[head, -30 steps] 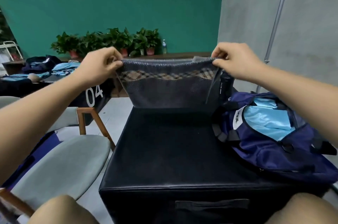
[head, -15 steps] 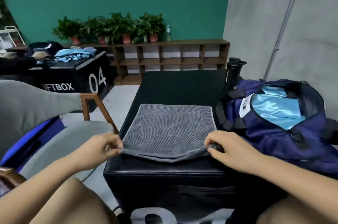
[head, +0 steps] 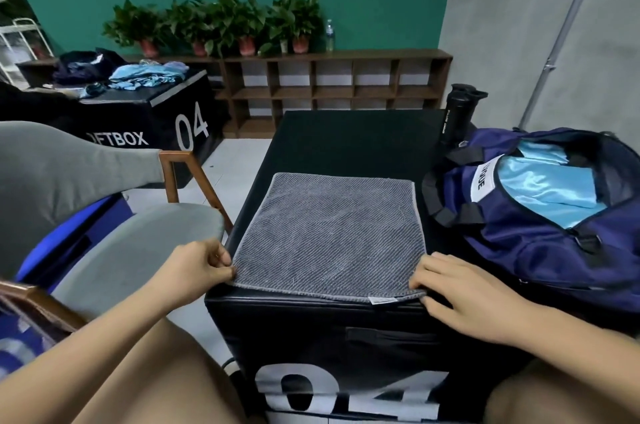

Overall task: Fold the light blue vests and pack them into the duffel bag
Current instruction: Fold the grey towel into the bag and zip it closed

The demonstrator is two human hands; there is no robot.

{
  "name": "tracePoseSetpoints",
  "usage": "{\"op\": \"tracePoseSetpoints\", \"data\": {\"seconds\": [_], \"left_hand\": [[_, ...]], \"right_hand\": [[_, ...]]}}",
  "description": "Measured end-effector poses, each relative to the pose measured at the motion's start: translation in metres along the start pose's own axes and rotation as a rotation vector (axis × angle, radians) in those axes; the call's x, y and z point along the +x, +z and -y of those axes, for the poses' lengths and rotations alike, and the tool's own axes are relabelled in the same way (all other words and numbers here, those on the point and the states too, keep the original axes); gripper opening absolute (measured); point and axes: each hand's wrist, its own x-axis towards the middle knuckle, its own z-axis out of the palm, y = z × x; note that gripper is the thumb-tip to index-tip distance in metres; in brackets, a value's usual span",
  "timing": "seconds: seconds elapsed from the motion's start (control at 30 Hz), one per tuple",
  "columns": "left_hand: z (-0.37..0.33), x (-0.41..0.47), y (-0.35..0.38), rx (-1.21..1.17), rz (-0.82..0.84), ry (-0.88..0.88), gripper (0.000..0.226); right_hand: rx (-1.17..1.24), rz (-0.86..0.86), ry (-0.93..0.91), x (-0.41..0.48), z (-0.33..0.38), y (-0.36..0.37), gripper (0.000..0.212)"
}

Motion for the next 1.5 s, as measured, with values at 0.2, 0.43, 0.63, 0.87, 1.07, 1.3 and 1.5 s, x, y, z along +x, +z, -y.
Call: {"op": "tracePoseSetpoints", "data": {"seconds": [0.2,0.43,0.63,0.87,1.07,1.3,1.5], "left_hand": [[-0.01,0.011,-0.005,0.023,0.051,-0.044,0.011],[-0.017,0.02,-0.007,0.131,0.09,-0.065,0.018],[-0.017,0.039,-0.012,0.105,0.132,-0.145,0.011],[-0.018,0.093,-0.01,0.232,0.127,-0.159,0.018],[-0.026,0.163,-0.012,0.386,0.016,-0.07,0.025],[-0.047,0.226,-0.002,0.373,-0.081,-0.008,0.018],[-0.049,0.273,0.008,0.423,-0.123,-0.021,0.013]], "right_hand": [[-0.115,-0.043,-0.084,0.005,0.013,0.006,0.007],[-0.153,-0.064,-0.115,0.006,0.026,0.017,0.005],[-0.176,-0.103,-0.122,0.001,0.025,0.013,0.002],[-0.143,-0.114,-0.197,0.012,0.055,0.029,0.006],[-0.112,-0.18,-0.203,0.056,0.092,0.045,0.006],[-0.016,-0.179,-0.159,0.114,0.126,0.055,0.012],[0.157,-0.172,0.016,0.12,0.06,0.032,0.031]]}}
